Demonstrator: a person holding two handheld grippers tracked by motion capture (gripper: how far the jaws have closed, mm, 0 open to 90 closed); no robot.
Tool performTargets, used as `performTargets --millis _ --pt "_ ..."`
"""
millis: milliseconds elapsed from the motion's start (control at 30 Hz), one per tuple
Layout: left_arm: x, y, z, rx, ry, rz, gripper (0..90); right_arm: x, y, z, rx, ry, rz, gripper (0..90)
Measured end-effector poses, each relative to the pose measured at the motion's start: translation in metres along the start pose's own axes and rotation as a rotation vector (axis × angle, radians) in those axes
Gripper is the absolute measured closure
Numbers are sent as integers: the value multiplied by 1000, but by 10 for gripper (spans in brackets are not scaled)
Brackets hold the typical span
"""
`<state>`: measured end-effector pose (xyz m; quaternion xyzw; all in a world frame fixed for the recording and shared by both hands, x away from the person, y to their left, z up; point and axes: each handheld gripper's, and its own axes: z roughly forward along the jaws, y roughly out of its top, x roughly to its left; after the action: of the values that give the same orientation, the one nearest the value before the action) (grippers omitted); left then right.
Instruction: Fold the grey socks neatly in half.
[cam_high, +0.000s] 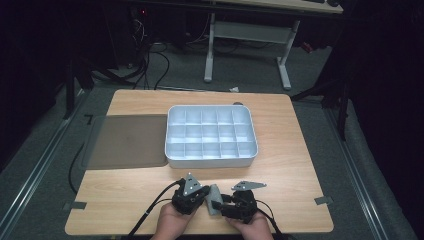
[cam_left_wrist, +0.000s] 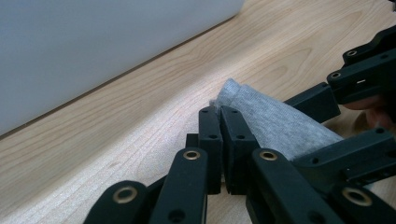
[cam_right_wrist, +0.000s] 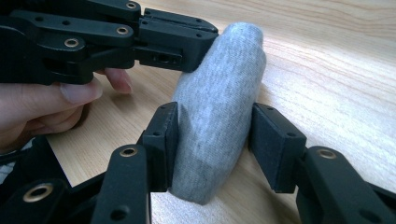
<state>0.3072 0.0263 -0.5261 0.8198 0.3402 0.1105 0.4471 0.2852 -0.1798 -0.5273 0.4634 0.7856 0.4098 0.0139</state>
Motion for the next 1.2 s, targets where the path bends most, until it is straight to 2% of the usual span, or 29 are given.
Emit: performTargets --millis 133,233,367,500,600,767,800,933,967,1000,1067,1100,1200 --pt "1 0 1 2 -11 3 880 1 6 1 39 -1 -24 538" --pt "2 1 2 3 -21 0 881 -1 9 2 58 8 -57 568" --pt "1 4 1 2 -6 13 871 -2 11 0 64 19 -85 644" --pt "8 9 -11 -14 6 15 765 0 12 -2 55 10 -111 702" --pt "20 9 -30 -51 57 33 692 5 14 -3 52 -12 -138 715" --pt "49 -6 -61 -55 151 41 596 10 21 -14 43 -81 -204 718" --pt "55 -10 -66 -61 165 35 580 9 22 -16 43 -99 -217 718" --pt "75 -31 -79 -98 188 -57 528 3 24 -23 57 -156 -229 718" --pt "78 -34 -82 -101 193 -67 527 2 24 -24 67 -169 -228 717" --pt "80 -36 -85 -99 199 -69 525 2 25 -26 77 -218 -261 717" --pt "82 -37 -91 -116 214 -61 521 1 25 -26 82 -221 -266 717" --pt "84 -38 -94 -128 217 -67 510 1 26 -27 102 -233 -267 718" --pt "90 -42 -94 -147 197 -121 480 -2 27 -27 129 -258 -257 719"
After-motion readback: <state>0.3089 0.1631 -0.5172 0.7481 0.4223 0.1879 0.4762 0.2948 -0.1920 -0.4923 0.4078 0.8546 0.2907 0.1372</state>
